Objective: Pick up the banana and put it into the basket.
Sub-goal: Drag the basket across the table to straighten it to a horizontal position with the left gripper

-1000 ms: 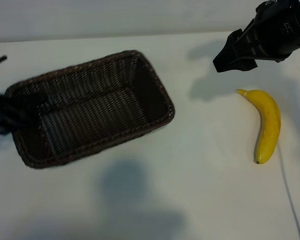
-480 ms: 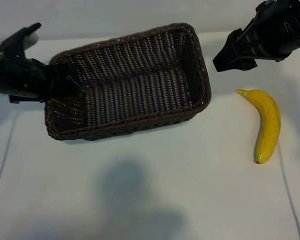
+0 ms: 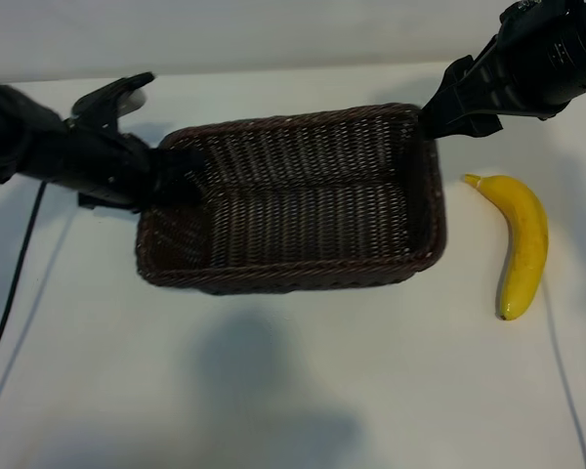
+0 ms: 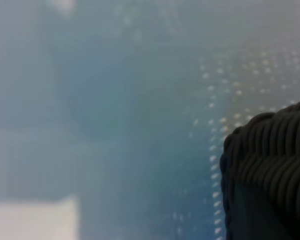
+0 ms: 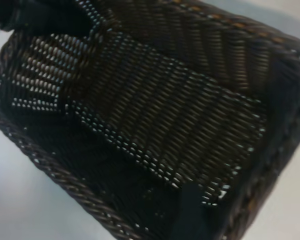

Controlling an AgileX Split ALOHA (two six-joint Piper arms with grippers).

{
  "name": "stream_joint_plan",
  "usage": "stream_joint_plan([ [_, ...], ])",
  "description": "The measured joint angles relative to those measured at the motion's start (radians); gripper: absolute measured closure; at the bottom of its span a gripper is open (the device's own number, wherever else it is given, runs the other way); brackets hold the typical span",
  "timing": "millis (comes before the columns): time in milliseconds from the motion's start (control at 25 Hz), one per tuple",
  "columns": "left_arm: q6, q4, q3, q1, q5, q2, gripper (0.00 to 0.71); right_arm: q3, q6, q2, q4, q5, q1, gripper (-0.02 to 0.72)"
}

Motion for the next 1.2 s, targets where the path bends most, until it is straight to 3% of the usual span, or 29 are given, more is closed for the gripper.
stream_joint_plan([
  [360, -0.213, 0.235, -0.062, -0.008, 0.007, 0.044, 0.545, 0.0, 0.0, 0.0, -0.003, -0.006, 0.0, 0.109],
  [720, -0.233, 0.247, -0.07, -0.008, 0.017, 0.044, 0.532, 0.0, 0.0, 0.0, -0.012, -0.015, 0.0, 0.109],
  [800, -0.236, 0.246, -0.07, -0.008, 0.043, 0.044, 0.431, 0.0, 0.0, 0.0, -0.016, -0.015, 0.0, 0.109],
  [960, -0.251, 0.248, -0.07, -0.008, 0.074, 0.044, 0.143, 0.0, 0.0, 0.0, -0.026, -0.015, 0.0, 0.109],
  [1040, -0.255, 0.248, -0.07, -0.008, 0.083, 0.042, 0.097, 0.0, 0.0, 0.0, -0.028, -0.015, 0.0, 0.109],
  [1200, -0.26, 0.248, -0.07, -0.008, 0.097, 0.021, 0.096, 0.0, 0.0, 0.0, -0.029, -0.015, 0.0, 0.109],
])
